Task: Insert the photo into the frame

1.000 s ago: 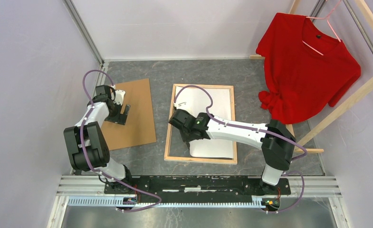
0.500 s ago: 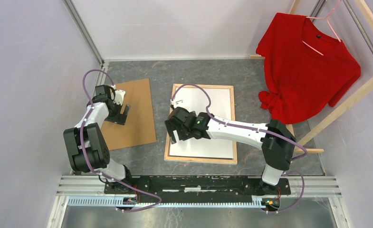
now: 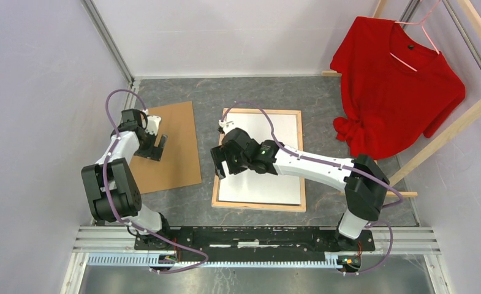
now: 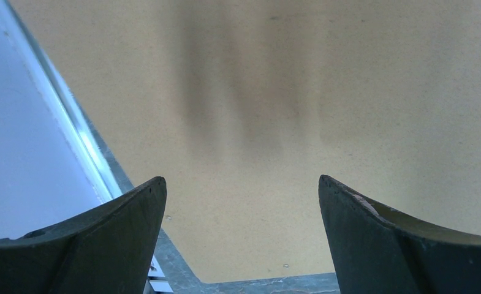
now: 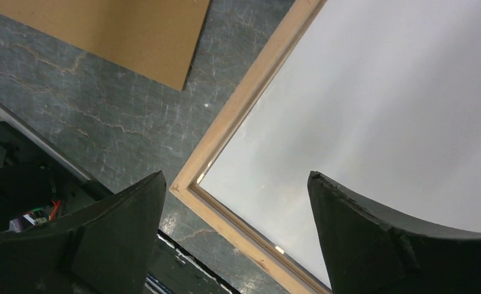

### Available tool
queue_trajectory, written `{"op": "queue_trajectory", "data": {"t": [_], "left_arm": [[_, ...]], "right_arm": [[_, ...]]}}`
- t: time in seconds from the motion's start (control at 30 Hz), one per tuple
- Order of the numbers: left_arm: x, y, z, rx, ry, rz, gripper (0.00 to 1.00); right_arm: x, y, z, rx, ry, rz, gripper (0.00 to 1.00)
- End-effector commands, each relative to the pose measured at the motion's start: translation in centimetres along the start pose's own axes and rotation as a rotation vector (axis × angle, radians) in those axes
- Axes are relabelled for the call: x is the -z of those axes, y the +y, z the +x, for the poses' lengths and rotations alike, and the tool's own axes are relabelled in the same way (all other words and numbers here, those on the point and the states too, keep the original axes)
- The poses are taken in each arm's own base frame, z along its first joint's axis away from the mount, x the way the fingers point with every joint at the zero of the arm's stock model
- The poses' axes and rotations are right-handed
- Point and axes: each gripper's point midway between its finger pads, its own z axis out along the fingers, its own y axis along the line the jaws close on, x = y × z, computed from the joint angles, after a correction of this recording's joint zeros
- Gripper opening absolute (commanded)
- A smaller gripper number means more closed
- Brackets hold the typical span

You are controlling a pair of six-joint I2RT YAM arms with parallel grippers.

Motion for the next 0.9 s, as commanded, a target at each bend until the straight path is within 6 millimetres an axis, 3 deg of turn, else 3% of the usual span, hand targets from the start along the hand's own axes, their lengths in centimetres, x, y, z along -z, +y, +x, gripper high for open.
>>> {"op": "queue_trajectory", "data": {"t": [0.0,0.17,0.27,0.33,0.47,0.57,0.87], "left_arm": [[1.1,3.3,-1.8,0.015,-0.034,-0.043,0.99],[1.8,10.0,-1.6,0.109,-0.018,-0.172,0.93],[1.2,13.8,0.4,0.145,0.033,-0.311,0.86],[0.4,15.2,2.4,0.150,0.082,-0.384,0.83],[-1.9,15.4,5.2,0.157,0.145,-0.419,0.79],[-3.8,14.2,6.5,0.162,0.174,-0.376,0.79],[-7.1,12.1,6.5,0.186,0.199,-0.265,0.78]], "right_arm": [[-0.5,2.6,-4.7,0.006,-0.125,-0.125,0.94],[-4.2,5.4,-8.7,0.031,-0.157,-0.195,0.96],[-7.4,6.6,-10.0,0.035,-0.170,-0.206,0.97],[-9.3,7.1,-10.4,0.020,-0.182,-0.215,0.97],[-13.0,7.1,-9.6,0.003,-0.166,-0.207,0.97],[-14.7,7.3,-8.6,-0.007,-0.138,-0.227,0.98],[-18.5,6.3,-6.7,-0.096,-0.106,-0.229,0.98]]}}
